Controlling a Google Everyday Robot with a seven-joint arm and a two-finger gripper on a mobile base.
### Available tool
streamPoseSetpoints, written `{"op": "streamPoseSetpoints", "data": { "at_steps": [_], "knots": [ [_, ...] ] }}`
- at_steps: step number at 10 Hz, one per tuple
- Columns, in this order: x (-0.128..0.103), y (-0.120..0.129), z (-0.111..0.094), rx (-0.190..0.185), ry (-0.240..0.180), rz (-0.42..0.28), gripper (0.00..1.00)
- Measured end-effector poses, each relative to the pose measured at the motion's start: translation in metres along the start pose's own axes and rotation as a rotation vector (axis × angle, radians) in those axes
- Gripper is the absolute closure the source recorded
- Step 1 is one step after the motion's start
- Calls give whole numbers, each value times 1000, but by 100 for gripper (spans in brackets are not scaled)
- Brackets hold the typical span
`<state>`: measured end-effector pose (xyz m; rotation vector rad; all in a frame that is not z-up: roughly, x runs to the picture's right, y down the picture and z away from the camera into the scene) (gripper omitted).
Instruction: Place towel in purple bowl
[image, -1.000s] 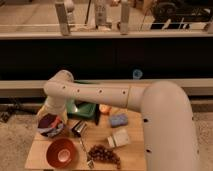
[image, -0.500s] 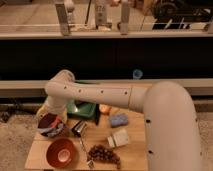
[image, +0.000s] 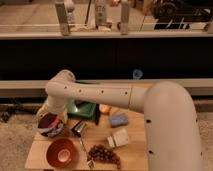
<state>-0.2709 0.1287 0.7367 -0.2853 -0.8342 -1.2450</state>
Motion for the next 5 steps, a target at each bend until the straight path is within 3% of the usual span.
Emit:
{"op": "streamPoseSetpoints", "data": {
  "at_steps": [5],
  "knots": [
    [0,0,0,0,0,0,20]
  ]
}}
